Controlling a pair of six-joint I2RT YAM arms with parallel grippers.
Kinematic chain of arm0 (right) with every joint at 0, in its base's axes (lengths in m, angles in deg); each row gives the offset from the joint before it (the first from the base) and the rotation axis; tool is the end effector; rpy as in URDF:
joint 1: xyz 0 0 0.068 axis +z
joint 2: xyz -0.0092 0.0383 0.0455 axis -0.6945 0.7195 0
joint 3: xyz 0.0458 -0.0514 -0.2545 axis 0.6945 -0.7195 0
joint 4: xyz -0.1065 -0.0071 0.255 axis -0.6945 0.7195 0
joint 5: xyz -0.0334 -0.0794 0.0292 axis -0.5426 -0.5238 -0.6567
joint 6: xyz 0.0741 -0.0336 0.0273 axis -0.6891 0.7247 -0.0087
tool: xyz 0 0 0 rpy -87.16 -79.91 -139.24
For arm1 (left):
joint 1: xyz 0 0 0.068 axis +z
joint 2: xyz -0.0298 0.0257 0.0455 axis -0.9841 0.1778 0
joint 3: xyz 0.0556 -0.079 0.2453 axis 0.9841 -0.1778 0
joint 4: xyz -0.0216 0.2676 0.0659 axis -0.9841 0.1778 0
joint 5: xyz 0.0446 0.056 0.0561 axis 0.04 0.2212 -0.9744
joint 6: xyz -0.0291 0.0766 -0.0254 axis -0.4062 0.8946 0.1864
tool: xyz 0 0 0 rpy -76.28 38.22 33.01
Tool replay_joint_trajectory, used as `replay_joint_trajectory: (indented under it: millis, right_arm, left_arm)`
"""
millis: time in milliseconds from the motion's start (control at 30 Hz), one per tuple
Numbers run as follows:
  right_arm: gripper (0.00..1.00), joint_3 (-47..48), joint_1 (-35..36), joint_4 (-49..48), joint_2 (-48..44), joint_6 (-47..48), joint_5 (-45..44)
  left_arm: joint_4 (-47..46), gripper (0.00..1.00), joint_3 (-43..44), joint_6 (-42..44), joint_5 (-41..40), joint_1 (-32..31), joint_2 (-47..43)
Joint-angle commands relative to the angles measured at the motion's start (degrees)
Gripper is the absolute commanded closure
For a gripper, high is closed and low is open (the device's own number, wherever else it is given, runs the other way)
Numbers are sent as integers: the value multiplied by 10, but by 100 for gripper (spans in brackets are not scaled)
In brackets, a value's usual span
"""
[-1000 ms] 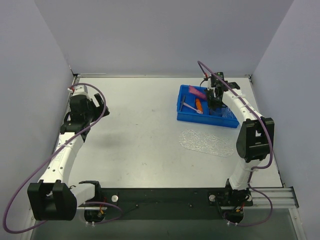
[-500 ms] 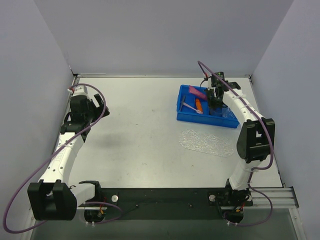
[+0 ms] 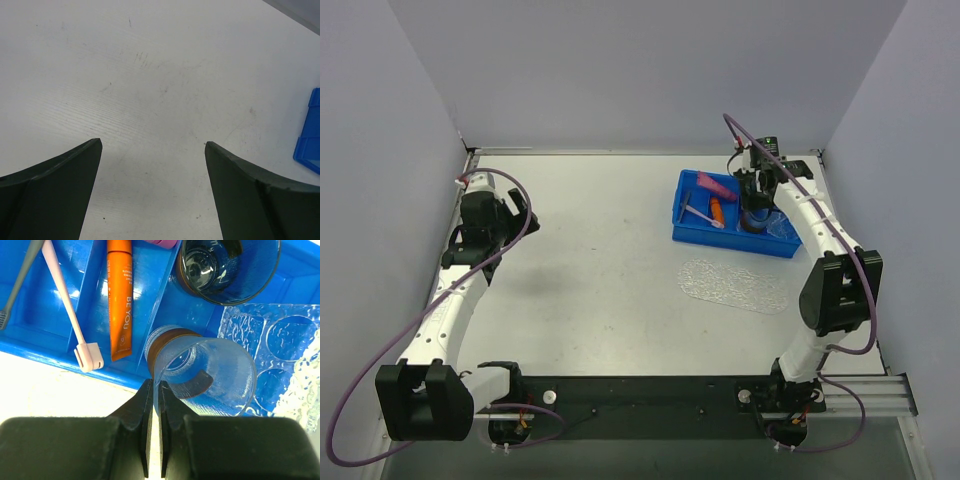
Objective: Prepare toiletry sets of a toothbrush and toothpaste on the tray
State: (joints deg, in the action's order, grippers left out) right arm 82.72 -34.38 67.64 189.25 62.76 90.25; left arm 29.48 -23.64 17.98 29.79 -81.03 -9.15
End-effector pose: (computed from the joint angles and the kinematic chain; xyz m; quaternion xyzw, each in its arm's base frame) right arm 0.4341 0.0748 0.2676 -0.1097 0.9109 0.0277 0.3969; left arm 0.3099 -0.0013 0.2668 -0.2012 0.8463 -0.0837 0.4861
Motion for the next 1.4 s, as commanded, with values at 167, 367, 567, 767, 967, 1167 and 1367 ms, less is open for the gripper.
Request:
replay_joint_trajectory:
  millis: [167, 367, 567, 767, 967, 1167, 1367]
  right_arm:
    - [100, 44, -6, 7, -44, -14, 36]
    - [100, 52, -6, 13, -59, -23, 53]
    - [100, 51, 1, 20, -75, -14, 50]
    - [100, 50, 2, 25, -94, 9, 52]
    - [100, 49, 3, 25, -109, 28, 66]
    - [100, 44, 12, 26, -135, 52, 74]
    - [100, 26, 29, 25, -171, 75, 70]
  left_arm:
    - [-28, 5, 4, -5, 10, 4, -2]
    - [-30, 5, 5, -5, 18, 4, 0]
    - [-32, 5, 9, -4, 31, 4, 4]
    - [-28, 5, 11, -2, 38, 4, 4]
    - [-27, 6, 17, -4, 42, 4, 8]
    - [-25, 6, 24, -5, 61, 3, 11]
    - [-33, 6, 18, -2, 88, 2, 5]
